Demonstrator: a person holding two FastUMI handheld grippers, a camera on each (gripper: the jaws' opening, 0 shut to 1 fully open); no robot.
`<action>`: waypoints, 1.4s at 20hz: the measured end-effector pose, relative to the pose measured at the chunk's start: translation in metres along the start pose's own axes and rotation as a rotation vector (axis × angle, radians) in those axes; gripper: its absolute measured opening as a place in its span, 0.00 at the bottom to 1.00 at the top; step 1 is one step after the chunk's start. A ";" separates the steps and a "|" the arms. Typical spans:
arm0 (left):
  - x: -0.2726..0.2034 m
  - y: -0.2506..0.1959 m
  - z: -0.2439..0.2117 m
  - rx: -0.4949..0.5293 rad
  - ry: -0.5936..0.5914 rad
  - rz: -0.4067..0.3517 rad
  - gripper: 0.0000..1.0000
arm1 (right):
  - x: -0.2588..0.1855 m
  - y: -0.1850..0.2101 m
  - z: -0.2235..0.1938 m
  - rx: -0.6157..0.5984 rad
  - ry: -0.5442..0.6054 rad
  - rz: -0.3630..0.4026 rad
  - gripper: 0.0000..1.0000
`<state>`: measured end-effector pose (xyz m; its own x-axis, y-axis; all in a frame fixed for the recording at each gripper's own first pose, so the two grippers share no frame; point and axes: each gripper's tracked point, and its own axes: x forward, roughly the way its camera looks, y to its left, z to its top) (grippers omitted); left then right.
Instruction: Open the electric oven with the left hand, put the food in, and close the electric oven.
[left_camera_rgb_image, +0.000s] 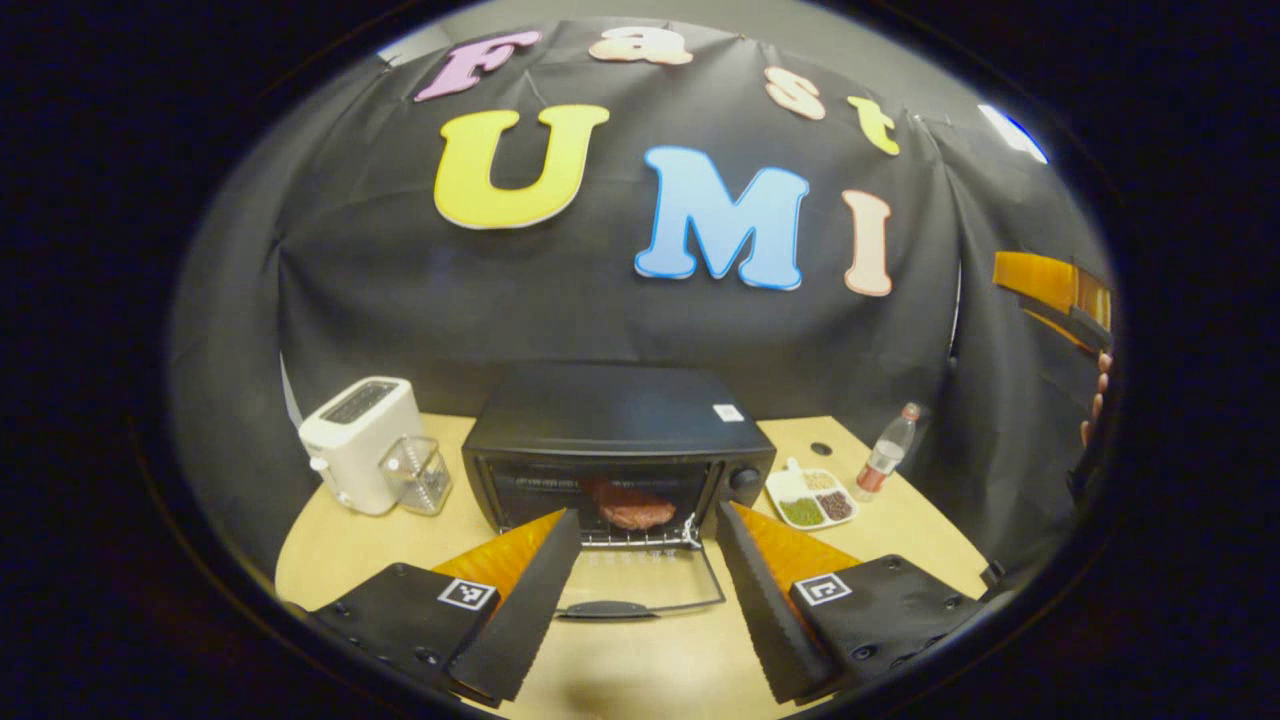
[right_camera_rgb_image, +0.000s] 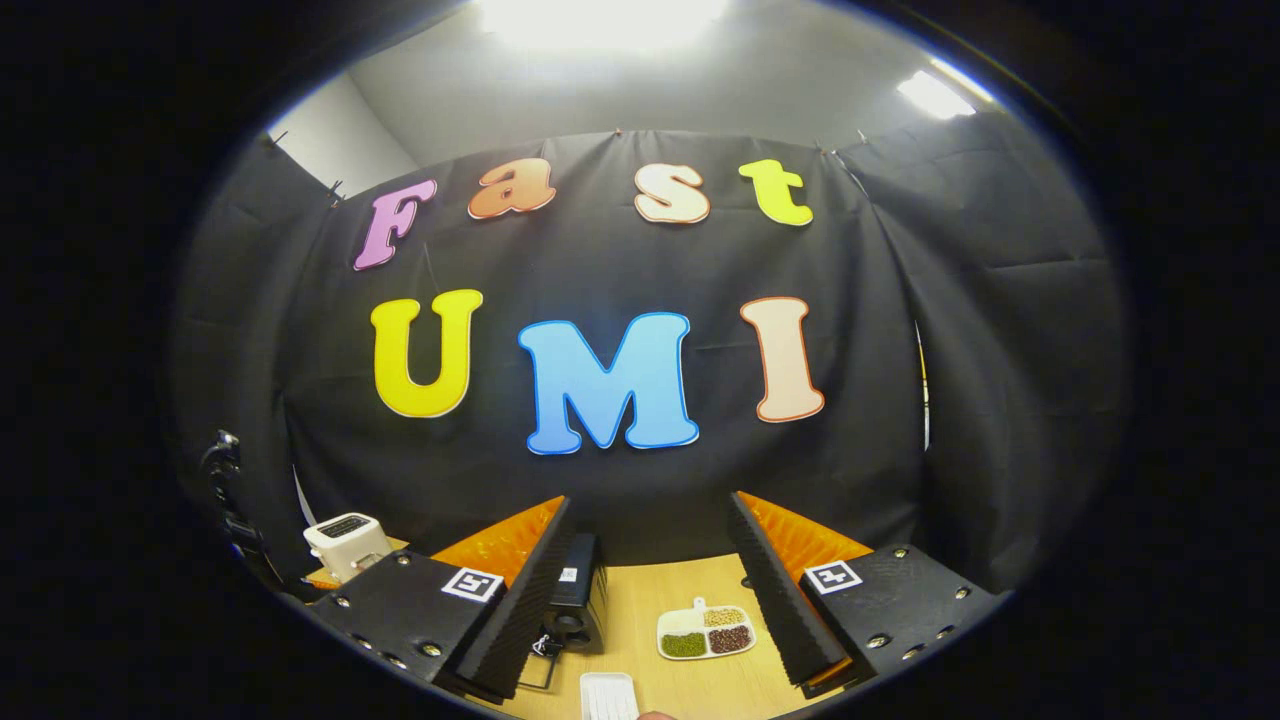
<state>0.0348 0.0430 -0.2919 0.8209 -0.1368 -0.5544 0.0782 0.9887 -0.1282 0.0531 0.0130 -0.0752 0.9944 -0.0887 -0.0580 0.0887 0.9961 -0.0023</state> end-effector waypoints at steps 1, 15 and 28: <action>0.005 0.003 -0.015 0.000 0.039 0.010 0.93 | -0.001 0.000 -0.003 -0.005 0.007 0.002 0.94; 0.047 0.022 -0.167 0.000 0.470 0.071 0.93 | 0.002 -0.021 -0.037 -0.023 0.103 -0.020 0.94; 0.086 0.039 -0.211 0.042 0.657 0.115 0.93 | 0.004 -0.050 -0.043 -0.025 0.118 -0.062 0.94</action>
<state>-0.0110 0.0568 -0.5182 0.3109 -0.0263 -0.9501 0.0431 0.9990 -0.0135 0.0498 -0.0367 -0.1181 0.9732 -0.1505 -0.1740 0.1468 0.9886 -0.0341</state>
